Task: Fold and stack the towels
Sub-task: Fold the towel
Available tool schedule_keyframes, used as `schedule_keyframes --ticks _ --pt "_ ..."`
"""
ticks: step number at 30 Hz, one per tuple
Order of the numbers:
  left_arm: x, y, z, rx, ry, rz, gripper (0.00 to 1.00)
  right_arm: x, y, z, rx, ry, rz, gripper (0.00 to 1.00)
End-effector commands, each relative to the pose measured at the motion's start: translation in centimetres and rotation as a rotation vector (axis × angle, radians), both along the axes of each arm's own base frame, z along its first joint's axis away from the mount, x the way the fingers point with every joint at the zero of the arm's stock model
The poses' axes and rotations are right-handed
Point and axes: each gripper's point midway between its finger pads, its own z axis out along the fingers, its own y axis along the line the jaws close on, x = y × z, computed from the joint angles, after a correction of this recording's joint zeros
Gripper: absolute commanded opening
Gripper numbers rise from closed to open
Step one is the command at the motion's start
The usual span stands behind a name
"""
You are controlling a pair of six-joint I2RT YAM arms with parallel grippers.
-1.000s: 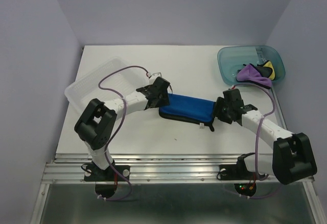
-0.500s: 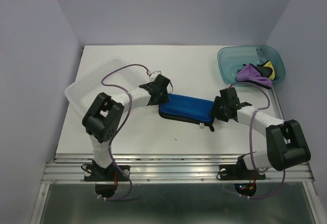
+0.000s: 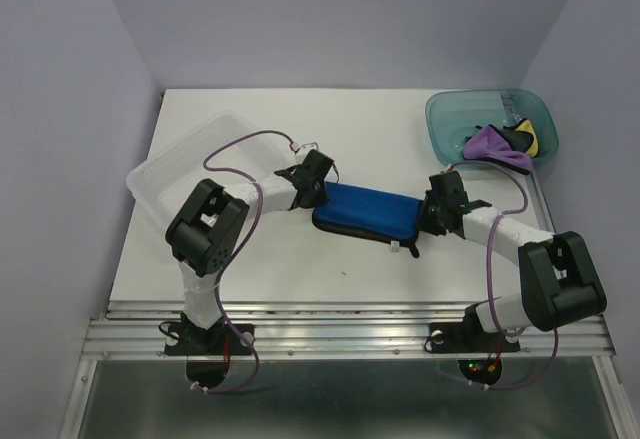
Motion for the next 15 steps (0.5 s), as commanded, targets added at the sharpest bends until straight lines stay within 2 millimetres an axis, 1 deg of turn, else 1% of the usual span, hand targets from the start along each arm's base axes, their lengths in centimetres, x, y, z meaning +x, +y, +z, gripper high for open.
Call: schedule_keyframes --ticks 1,3,5,6,9,10,15 --pt "-2.0 0.3 -1.4 -0.021 0.056 -0.017 0.11 0.0 -0.5 -0.5 -0.014 -0.009 -0.011 0.17" --pt "-2.3 0.2 -1.5 -0.032 0.057 -0.018 0.10 0.0 -0.8 -0.5 -0.028 -0.007 -0.014 0.09" --pt "-2.6 0.3 -1.5 -0.038 0.058 -0.014 0.09 0.2 -1.0 -0.1 -0.040 -0.021 -0.019 0.01" --pt "-2.7 0.3 -1.4 -0.042 0.055 -0.015 0.08 0.3 -1.1 0.2 -0.042 -0.029 -0.020 0.01" --pt "-3.1 -0.2 -0.7 -0.061 0.040 -0.024 0.08 0.7 -0.8 2.0 -0.031 -0.076 0.013 0.01" --pt "-3.3 -0.5 -0.3 -0.069 0.032 -0.029 0.08 0.9 -0.5 2.9 -0.022 -0.097 0.030 0.01" --pt "-3.5 -1.5 0.3 -0.090 0.015 -0.042 0.08 0.7 -1.0 4.8 -0.067 -0.105 0.063 0.01"
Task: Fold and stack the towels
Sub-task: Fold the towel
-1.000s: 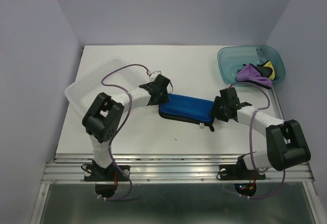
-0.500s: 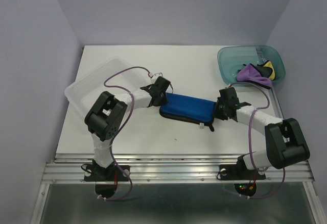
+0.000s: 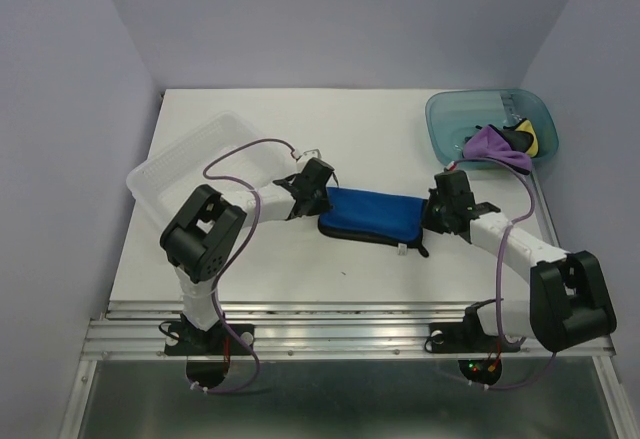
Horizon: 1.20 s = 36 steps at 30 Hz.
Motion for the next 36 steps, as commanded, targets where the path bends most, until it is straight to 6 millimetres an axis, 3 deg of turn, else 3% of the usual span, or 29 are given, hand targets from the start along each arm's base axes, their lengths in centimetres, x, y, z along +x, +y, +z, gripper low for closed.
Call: schedule_keyframes --ticks 1,16,26,36 --pt "-1.7 -0.4 0.4 -0.006 0.025 -0.028 0.08 0.9 -0.5 3.2 -0.041 -0.052 0.029 0.01" --pt "-1.9 -1.7 0.9 -0.037 0.013 -0.057 0.08 1.6 4.4 7.8 0.137 -0.095 0.227 0.01" --pt "-1.8 -2.2 0.4 -0.055 0.019 -0.070 0.08 1.9 10.9 9.1 0.276 -0.103 0.374 0.01" --pt "-2.4 -2.6 0.3 -0.091 0.025 -0.090 0.08 3.4 16.8 9.5 0.346 -0.136 0.432 0.01"
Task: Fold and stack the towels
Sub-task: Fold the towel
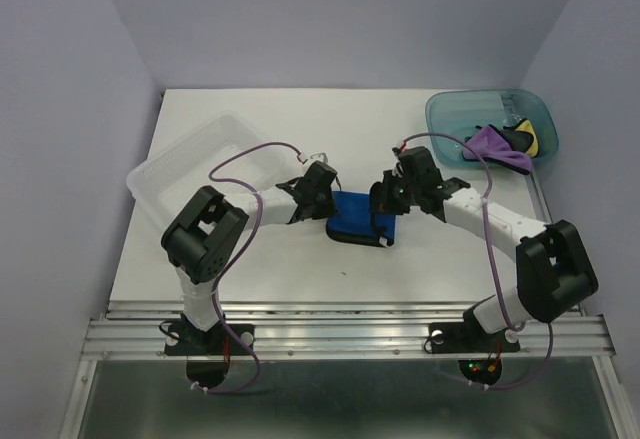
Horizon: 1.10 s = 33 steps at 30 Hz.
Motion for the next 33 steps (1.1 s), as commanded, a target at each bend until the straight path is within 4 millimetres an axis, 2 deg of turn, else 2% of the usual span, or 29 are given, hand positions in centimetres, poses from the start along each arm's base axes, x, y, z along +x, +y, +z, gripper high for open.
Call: schedule_keyframes --ticks 1,2,6,13,26,28,33 --pt "-0.9 -0.2 0.2 -0.021 0.005 -0.023 0.08 2.8 3.8 3.5 0.092 -0.115 0.017 0.01" --pt "-1.1 -0.3 0.3 -0.026 0.005 -0.025 0.08 2.7 4.3 2.9 0.089 -0.105 0.024 0.01" --pt "-1.3 -0.2 0.5 -0.039 0.005 -0.028 0.08 3.7 5.7 2.6 0.102 -0.120 0.017 0.01" --pt "-1.6 -0.2 0.4 -0.044 0.012 -0.029 0.08 4.9 7.2 1.6 0.107 -0.113 0.020 0.01" --pt "-1.8 -0.2 0.4 -0.050 0.017 -0.029 0.08 4.9 9.5 -0.4 0.140 -0.068 0.059 0.01" --pt "-1.8 -0.1 0.2 -0.047 0.018 -0.028 0.02 5.0 10.0 -0.8 0.151 -0.062 0.067 0.01" --pt "-1.9 -0.1 0.0 -0.045 0.022 -0.027 0.00 5.1 11.0 -1.0 0.175 -0.061 0.084 0.01"
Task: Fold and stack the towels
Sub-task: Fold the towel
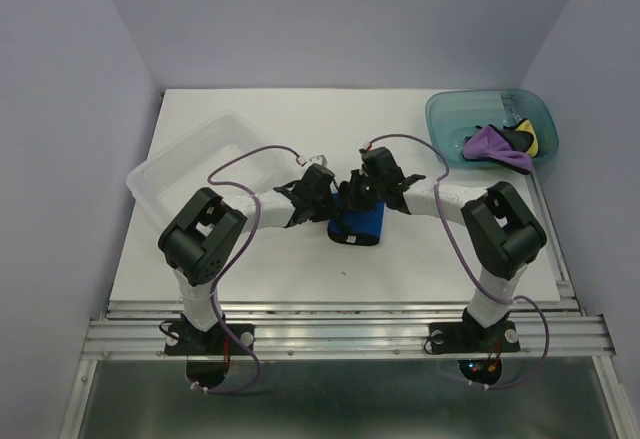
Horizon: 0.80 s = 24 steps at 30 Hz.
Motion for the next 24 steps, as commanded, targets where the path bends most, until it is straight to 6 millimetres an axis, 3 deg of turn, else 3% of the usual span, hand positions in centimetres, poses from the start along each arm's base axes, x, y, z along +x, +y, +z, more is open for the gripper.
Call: schedule_keyframes --ticks 1,7,12,17,20,24 --pt "-1.2 0.4 0.0 0.009 0.020 -0.015 0.00 1.8 2.8 3.2 0.100 -0.087 0.025 0.01" --pt "-1.2 0.4 0.0 0.009 0.020 -0.015 0.01 2.0 2.5 1.7 0.062 -0.058 0.002 0.01" --pt "-1.1 1.1 0.6 0.014 0.009 0.006 0.18 1.7 1.7 -0.1 0.023 -0.014 -0.032 0.05" --pt "-1.2 2.0 1.5 0.031 -0.011 0.016 0.33 1.1 0.7 -1.7 -0.030 0.028 -0.063 0.20" --pt "-1.4 2.5 3.0 0.023 -0.038 0.024 0.45 1.1 0.8 -1.8 -0.034 0.031 -0.057 0.28" --pt "-1.6 2.9 4.1 0.011 -0.058 0.033 0.51 1.3 1.4 0.5 0.010 -0.003 -0.028 0.39"
